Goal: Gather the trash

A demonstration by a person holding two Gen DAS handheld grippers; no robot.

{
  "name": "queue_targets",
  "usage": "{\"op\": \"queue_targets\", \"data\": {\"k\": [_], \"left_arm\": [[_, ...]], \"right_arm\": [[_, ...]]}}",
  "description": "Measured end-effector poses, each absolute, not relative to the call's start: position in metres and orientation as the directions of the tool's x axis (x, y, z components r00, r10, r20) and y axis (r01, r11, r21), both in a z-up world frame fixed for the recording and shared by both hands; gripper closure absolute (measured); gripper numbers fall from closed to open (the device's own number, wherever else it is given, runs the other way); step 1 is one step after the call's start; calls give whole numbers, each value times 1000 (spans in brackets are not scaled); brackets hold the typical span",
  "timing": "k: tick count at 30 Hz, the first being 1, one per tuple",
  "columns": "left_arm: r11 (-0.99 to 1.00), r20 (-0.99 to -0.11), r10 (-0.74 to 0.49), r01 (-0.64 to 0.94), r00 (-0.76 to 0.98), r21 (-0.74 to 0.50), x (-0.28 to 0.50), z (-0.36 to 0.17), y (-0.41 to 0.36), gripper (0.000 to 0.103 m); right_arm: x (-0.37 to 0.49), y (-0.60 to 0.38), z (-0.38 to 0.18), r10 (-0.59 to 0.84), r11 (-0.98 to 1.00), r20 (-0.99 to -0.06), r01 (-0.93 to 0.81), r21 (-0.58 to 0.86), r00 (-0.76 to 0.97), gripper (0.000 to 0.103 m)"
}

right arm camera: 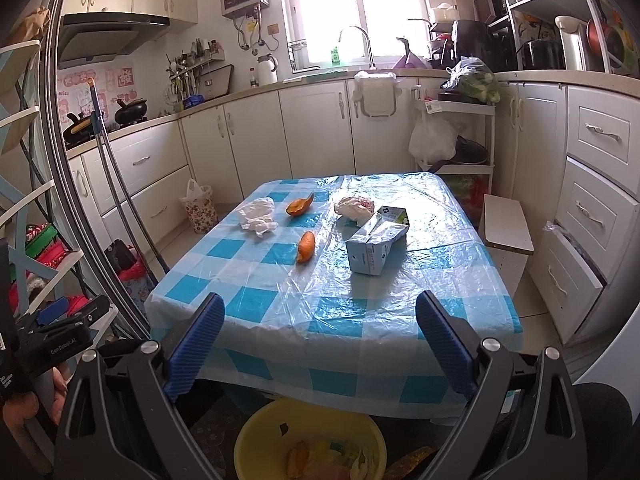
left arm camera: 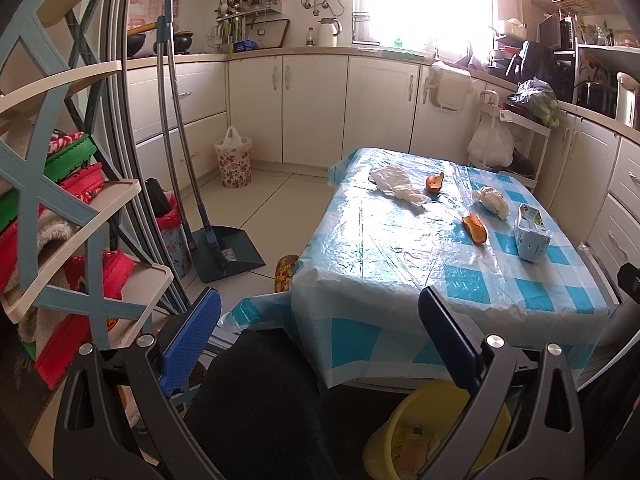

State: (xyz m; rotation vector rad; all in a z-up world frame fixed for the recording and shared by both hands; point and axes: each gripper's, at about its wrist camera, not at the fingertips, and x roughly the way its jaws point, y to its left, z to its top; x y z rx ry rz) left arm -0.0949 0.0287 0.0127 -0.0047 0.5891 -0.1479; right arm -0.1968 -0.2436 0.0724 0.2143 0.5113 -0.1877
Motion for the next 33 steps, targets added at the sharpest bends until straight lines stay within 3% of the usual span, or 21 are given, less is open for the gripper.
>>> {"op": "queue_targets", "data": {"k": [22,33], "left_arm": [[990,-614,-144,113,776,-90,1,0,27,7],[973,-589,-221,216,778,-80,75,15,-20,7]], "right_arm": [[-43,-235,49,90,993,-678,-11,120,729,11],[25,-260,14,54,989,-737,66,133,674,37]]}}
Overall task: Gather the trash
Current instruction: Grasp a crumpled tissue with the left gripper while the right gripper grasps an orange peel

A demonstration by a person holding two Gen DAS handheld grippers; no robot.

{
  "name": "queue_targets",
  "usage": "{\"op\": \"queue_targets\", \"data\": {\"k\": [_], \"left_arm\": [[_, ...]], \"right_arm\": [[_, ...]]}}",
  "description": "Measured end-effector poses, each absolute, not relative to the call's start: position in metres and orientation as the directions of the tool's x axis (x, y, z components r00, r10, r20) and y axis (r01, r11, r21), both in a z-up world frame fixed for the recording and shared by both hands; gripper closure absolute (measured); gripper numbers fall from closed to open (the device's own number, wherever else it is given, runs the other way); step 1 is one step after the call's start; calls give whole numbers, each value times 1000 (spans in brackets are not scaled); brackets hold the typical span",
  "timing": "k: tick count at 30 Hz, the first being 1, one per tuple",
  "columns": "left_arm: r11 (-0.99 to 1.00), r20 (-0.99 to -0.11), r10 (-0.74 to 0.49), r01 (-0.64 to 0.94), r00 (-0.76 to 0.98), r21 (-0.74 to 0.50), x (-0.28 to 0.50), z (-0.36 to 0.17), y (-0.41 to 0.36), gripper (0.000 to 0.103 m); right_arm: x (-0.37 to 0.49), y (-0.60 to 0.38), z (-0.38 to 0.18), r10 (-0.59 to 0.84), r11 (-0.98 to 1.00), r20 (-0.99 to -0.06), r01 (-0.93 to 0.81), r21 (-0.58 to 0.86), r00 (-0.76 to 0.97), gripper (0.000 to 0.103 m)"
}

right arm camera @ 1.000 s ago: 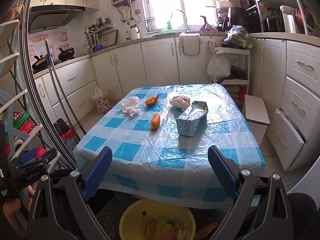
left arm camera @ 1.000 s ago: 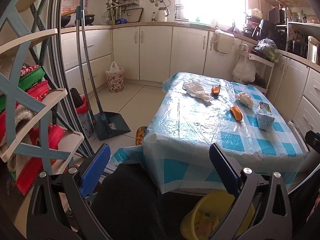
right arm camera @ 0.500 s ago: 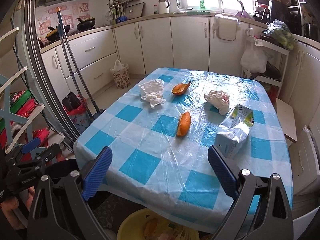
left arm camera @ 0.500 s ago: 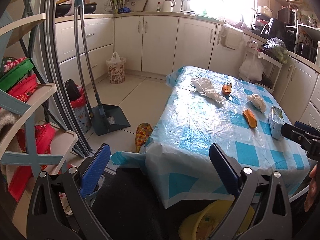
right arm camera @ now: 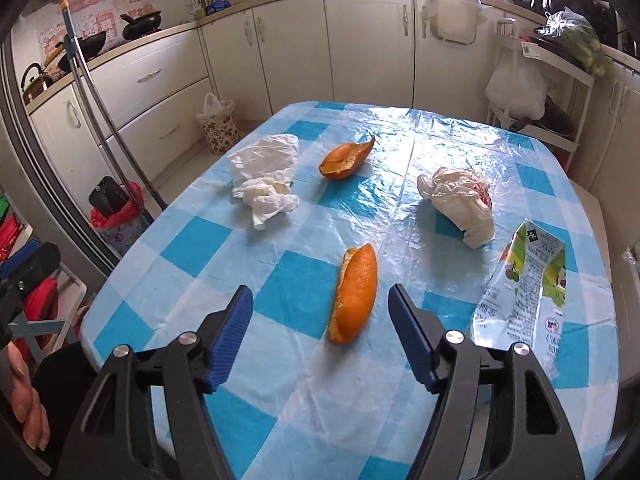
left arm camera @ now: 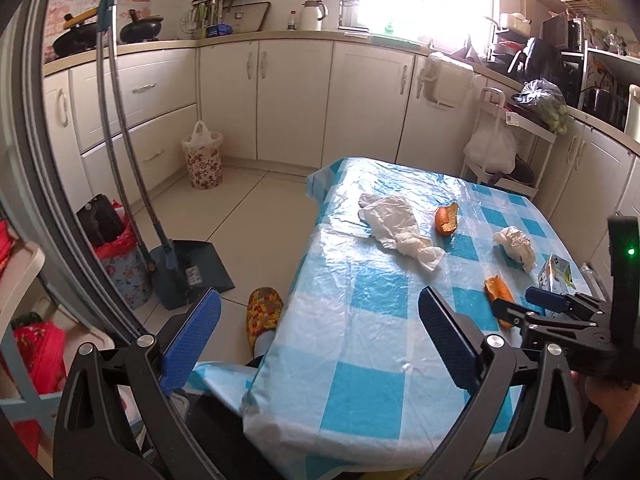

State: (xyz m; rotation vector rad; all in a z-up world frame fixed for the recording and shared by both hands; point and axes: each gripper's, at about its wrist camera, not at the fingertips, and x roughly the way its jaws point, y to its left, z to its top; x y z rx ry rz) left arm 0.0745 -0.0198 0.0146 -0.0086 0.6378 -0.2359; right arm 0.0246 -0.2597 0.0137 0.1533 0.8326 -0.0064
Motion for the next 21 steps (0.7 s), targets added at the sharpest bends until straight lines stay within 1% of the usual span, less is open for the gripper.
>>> {"op": "queue_targets", "data": {"k": [4,5,6,8,12,15,17,18,20,21], "left_arm": [[955,-592,-259,294,763,-39,103,14,-53,7],[950,-590,-268,312,761,-29,109,13,-62,7],[945,-592,-276,327,757,-21,116,12,-70,7],[933,-598,-296,359,745,-14,131,10,-87,8],[910,-631,-319,414,707,3,162,-1,-119,8],[894,-660,-337,449,671,0,182,-9,-140,8],[887,-684,-327,462,653,16,192,-18,-153,9],[885,-695,-317,464,645,27,196,-23,-160,14],[875,-736,-305,483,604,33,202,-35,-169,35],[873,-750,-298,487,591,36,204,-38,-171,52]], "right_arm": [[37,-266,2,38,991,-757,73,113,652,54],[38,-265,1,35,992,-760,70,105,650,61],[39,-266,0,38,992,-761,64,104,648,71],[39,-263,-3,47,995,-769,39,93,637,78],[34,-257,-1,57,998,-768,-11,65,638,82],[29,-257,0,82,996,-771,-36,76,632,82],[26,-258,-1,100,995,-773,-46,91,626,82],[24,-258,-1,106,994,-774,-52,95,625,82],[22,-259,-2,117,993,-774,-59,102,622,82],[21,-259,-2,120,993,-775,-63,104,620,82]]}}
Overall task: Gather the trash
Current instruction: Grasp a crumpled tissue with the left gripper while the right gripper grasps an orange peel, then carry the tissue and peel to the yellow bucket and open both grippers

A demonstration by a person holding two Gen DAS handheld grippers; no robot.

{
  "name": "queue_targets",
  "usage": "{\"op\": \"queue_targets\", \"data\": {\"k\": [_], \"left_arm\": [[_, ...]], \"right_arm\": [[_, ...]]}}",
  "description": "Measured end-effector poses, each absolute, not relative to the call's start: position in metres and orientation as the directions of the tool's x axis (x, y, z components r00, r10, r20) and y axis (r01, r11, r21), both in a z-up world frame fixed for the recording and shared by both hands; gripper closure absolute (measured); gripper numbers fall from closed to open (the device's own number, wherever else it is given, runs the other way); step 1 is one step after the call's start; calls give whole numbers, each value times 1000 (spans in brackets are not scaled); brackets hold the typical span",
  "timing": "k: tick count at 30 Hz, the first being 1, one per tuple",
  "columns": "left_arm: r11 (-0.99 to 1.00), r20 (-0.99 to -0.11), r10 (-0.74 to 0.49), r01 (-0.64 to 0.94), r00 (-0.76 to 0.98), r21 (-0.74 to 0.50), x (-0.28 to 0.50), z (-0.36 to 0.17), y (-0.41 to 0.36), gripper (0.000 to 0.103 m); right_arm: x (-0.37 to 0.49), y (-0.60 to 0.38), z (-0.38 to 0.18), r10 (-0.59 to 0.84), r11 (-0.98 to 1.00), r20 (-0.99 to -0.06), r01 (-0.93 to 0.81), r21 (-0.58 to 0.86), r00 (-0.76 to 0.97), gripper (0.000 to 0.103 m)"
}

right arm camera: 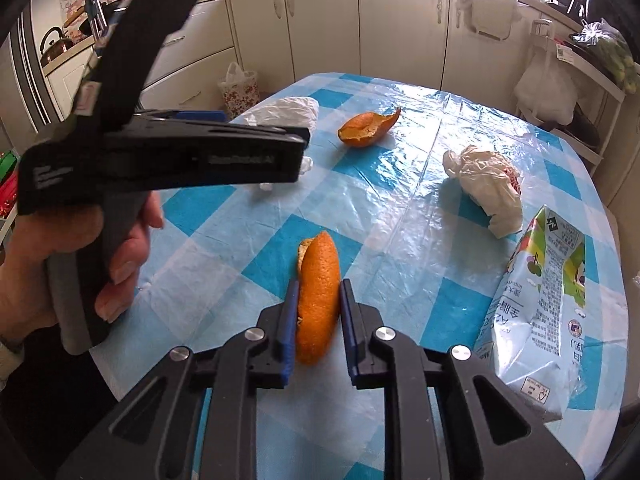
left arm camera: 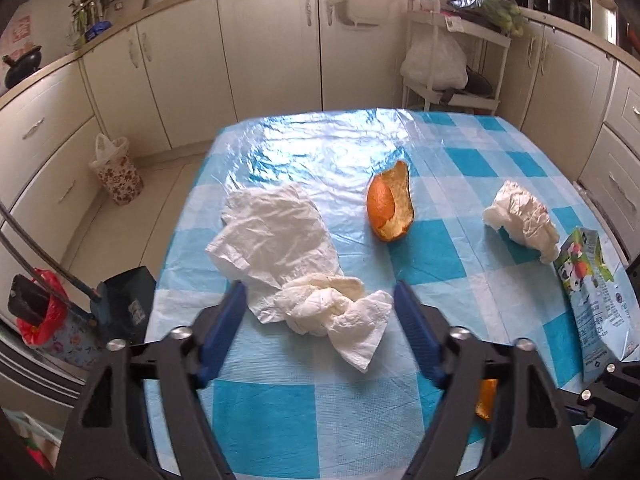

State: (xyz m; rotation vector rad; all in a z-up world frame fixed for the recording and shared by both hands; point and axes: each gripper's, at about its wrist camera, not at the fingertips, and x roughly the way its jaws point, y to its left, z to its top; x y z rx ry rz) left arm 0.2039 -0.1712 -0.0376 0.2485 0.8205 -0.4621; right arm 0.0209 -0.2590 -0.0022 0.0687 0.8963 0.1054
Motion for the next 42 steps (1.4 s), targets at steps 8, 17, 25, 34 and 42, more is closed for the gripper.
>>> {"op": "queue_targets", "data": {"k": [8,17,25,34,42], "left_arm": [[868,-774,-323,496,544,-14,198,-40,-158,95],[866,-781,-372,491,502,-97,159,-31,-125,98],[872,-789,-294,489,539,9,143,-36,-124,43],[853,-781,-306,522,545,29,158,-38,-144,43],[833,-801,-344,552,490,-20,152,-42,-150,79]], "right_arm": [[17,-255,-4,143,990,-781,-89,112,608,81],[9,-258,-3,162,987,-782,-91,135,602,81],[8,-258,-4,153,988,-783,-87,126,602,78],[10,-253,-5,150,989,-777,-100,111,612,70],[10,-254,-5,170,985,-772,-115,126,612,77]]}}
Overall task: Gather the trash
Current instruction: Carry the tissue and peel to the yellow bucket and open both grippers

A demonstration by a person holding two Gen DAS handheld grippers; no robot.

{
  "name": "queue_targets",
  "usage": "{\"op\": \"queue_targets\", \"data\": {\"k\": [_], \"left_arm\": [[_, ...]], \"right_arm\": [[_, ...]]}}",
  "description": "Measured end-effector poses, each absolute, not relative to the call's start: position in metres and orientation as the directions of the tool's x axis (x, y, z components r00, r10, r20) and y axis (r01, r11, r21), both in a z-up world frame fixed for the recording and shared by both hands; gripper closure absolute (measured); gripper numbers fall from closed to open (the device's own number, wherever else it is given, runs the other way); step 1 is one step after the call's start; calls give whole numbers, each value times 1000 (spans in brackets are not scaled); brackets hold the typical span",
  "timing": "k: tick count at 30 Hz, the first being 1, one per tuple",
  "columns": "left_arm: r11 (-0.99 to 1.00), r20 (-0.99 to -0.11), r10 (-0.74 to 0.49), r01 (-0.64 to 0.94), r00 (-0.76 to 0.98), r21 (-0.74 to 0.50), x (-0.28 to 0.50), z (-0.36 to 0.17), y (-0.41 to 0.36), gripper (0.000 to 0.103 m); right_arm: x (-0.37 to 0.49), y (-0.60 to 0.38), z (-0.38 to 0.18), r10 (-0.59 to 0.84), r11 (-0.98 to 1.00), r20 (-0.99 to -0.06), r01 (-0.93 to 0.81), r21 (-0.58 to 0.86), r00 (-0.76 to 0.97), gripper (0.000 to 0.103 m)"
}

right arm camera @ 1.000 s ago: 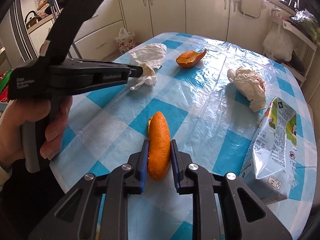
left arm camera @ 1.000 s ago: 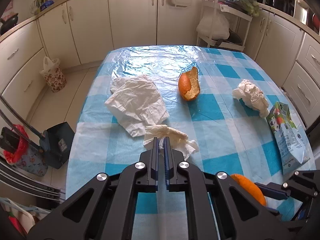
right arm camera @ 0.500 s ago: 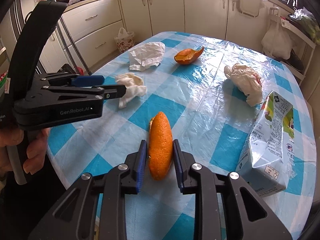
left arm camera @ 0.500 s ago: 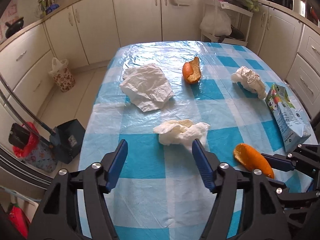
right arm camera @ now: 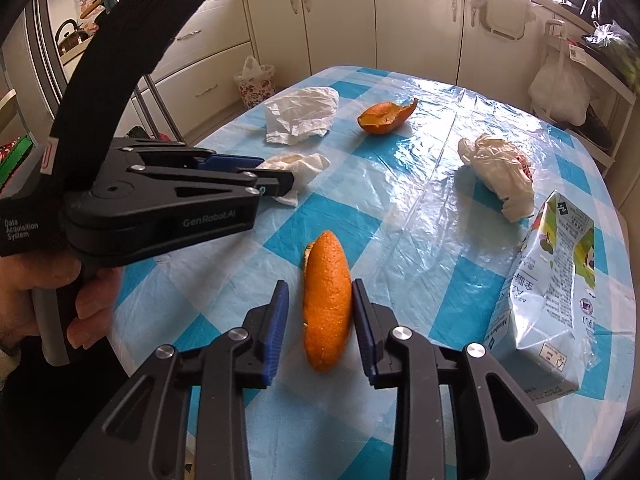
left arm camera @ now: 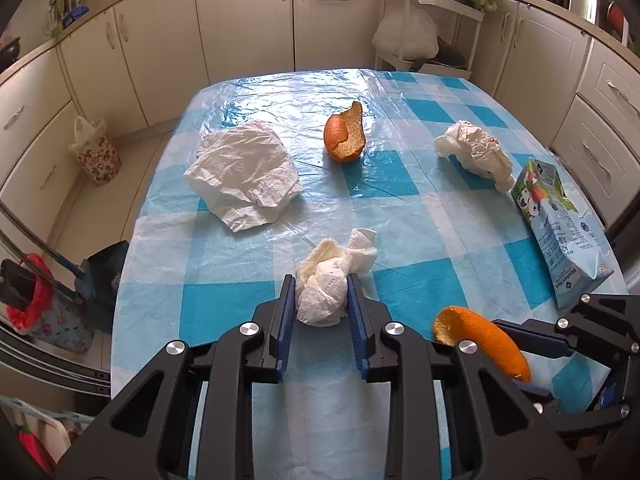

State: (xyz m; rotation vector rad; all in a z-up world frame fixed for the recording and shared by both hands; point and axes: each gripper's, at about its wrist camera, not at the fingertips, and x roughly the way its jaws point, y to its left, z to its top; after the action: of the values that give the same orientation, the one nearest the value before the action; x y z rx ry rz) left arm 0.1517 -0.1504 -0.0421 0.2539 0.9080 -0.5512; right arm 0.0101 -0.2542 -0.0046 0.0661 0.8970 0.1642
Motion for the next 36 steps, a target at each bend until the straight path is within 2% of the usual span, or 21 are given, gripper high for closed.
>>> {"op": "queue_targets", "data": {"k": [3,10,18,26,34,36], "left_arm": [[846,-799,-350,531,489,-45,142,-37,-140,80],[871,-785,-363,481,502,-95,103,-18,-104,79],[850,-772,-377,522,512,-69,36,-2,-88,79],[806,-794,-403,587,455,-72,-27,-15,-86,79],[780,-830,-400,619,388,-86,-65,-40,-95,79],[773,-842,-393,629,370,-85,-73,-48,-100,79]], "right_arm": [[11,-254,-4,186,983,-771,-120,142,609,80],[-9,-248,15,188,982,-739,-131,136,647,81],[-68,-233,30,192,981,-712,-121,150,675,81],[-141,-221,19,168,986,-761,-94,140,627,81],[-159,-219,-4,121,993,-828,-58,107,547,81],[-159,-216,-12,110,994,-850,-56,95,515,78]]}}
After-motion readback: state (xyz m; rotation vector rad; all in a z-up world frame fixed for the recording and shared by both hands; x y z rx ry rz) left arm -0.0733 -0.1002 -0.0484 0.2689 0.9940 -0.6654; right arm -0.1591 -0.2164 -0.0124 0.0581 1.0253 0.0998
